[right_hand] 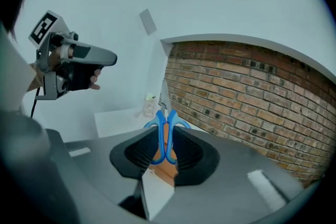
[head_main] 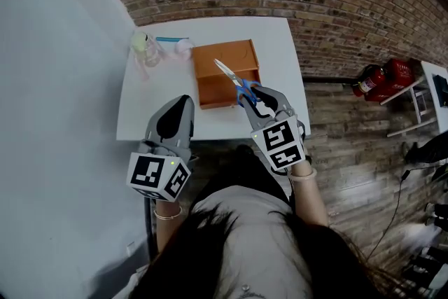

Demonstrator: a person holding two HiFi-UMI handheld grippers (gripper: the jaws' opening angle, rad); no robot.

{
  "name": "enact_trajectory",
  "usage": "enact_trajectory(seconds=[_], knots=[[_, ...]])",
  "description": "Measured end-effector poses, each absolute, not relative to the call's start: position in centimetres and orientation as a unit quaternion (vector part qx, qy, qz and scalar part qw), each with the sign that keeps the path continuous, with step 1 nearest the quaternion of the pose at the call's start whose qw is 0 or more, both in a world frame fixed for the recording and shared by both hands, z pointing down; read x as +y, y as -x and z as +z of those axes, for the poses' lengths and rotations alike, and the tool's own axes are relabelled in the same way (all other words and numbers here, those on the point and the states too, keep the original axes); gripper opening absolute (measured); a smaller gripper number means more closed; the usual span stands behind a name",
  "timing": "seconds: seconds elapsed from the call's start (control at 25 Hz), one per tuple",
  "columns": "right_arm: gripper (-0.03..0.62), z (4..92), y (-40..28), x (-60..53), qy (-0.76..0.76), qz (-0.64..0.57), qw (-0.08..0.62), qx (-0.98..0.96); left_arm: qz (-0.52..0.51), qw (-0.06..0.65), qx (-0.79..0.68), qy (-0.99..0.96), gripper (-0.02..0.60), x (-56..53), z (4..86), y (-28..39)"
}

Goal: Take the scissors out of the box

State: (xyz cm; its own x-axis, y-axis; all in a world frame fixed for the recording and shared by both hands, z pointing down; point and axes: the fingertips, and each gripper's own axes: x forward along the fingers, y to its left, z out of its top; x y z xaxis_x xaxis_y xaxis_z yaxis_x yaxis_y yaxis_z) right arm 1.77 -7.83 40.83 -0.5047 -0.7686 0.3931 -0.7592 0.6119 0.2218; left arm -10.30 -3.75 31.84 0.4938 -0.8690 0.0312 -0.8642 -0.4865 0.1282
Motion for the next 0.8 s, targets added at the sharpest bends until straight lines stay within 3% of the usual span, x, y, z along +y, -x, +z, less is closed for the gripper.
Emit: enact_trajectory(seconds=[0.8], knots=[[0.097, 33.7, -3.7, -7.5, -0.441, -0.067, 0.149, -0.883, -0.026, 0.056, -0.519, -0.853, 0.000, -4.3, 30.4, 7.1]])
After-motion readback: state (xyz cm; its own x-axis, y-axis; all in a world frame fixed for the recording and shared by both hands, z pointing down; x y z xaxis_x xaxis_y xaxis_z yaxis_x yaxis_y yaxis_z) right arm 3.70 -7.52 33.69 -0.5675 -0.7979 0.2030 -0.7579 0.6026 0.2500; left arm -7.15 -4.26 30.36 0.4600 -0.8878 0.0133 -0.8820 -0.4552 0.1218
